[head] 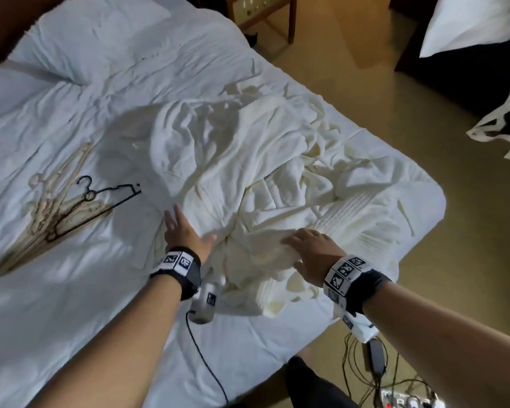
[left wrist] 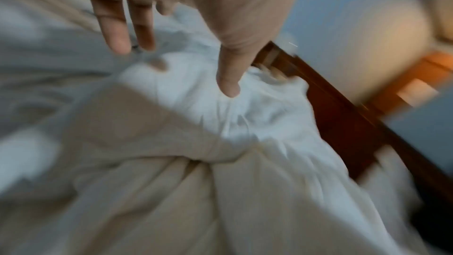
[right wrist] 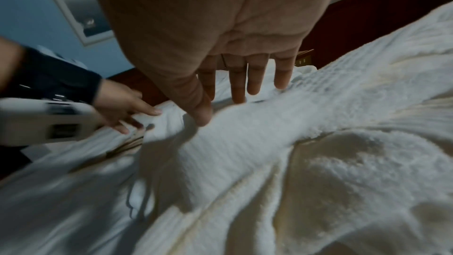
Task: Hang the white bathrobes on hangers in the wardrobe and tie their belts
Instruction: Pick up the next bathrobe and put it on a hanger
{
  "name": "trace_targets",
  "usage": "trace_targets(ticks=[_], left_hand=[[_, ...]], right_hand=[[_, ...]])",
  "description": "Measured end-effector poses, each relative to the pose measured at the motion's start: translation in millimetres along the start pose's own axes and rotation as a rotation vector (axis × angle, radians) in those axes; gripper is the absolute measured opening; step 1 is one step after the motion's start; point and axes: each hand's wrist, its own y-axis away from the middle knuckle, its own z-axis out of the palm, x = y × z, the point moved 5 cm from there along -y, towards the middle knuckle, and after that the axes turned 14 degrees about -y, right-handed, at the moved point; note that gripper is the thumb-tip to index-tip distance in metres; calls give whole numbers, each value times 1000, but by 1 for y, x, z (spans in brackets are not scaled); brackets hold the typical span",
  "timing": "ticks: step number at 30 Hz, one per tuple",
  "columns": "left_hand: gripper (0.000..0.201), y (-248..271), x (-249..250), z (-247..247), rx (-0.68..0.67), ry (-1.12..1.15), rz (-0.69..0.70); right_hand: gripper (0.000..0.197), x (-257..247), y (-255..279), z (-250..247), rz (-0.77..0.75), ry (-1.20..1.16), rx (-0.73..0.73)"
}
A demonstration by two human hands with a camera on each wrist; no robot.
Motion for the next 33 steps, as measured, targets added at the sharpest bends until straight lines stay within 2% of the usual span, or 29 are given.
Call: trace_targets(ticks=[2,3,4,6,7,8,10,11,14,17,19,20,22,24,26,28,30,33], left_hand=[[127,-30,-9,8,-62,213,-227],[118,-37,-11,15,-83,262,-286],[100,-39,-13,21,-99,299,-310],[49,-32,-12,24,-146,335,-226],[28,-23,-11,23,-164,287,-132],[24,-15,-13,24,-167,225,-42],[31,9,-17,21,-173,100,102],[27,22,-21,22,-197,46,164],[31,73,-39,34,-298,-99,371],[30,102,-93,39,-303,-16,365],[26,117,-128,34,-277,90,341],[26,122,-144,29,-260,136,332],[27,129,-169,21,-237,168,338],[25,130,-194,16,-212,169,342],[26,129,-220,14,-198,170,333],[29,126,-240,11,-198,137,339],[28,123,-252,10,-206,104,340],[20,113,-257,9,-188,108,318]], right_hand=[[58,-7,2,0,-3,-26,25],[57,-11,4,-1,-7,-28,36],[57,-15,5,-1,-9,-25,43],[56,-22,6,-2,-14,-22,39],[56,-26,5,-4,-21,-15,35],[56,-31,3,-6,-29,0,32],[55,-44,-7,-12,-32,18,30],[55,-52,-13,-15,-29,10,39],[64,-80,-35,-17,50,-226,144],[98,-98,-57,-1,317,-606,229],[114,-110,-63,22,508,-635,223],[113,-121,-61,34,556,-568,197],[100,-147,-57,63,520,-366,106],[86,-177,-50,92,408,-179,1],[71,-199,-45,118,321,-60,-113],[66,-210,-38,137,291,-5,-216],[65,-214,-33,143,272,28,-225],[59,-209,-36,131,213,73,-143]])
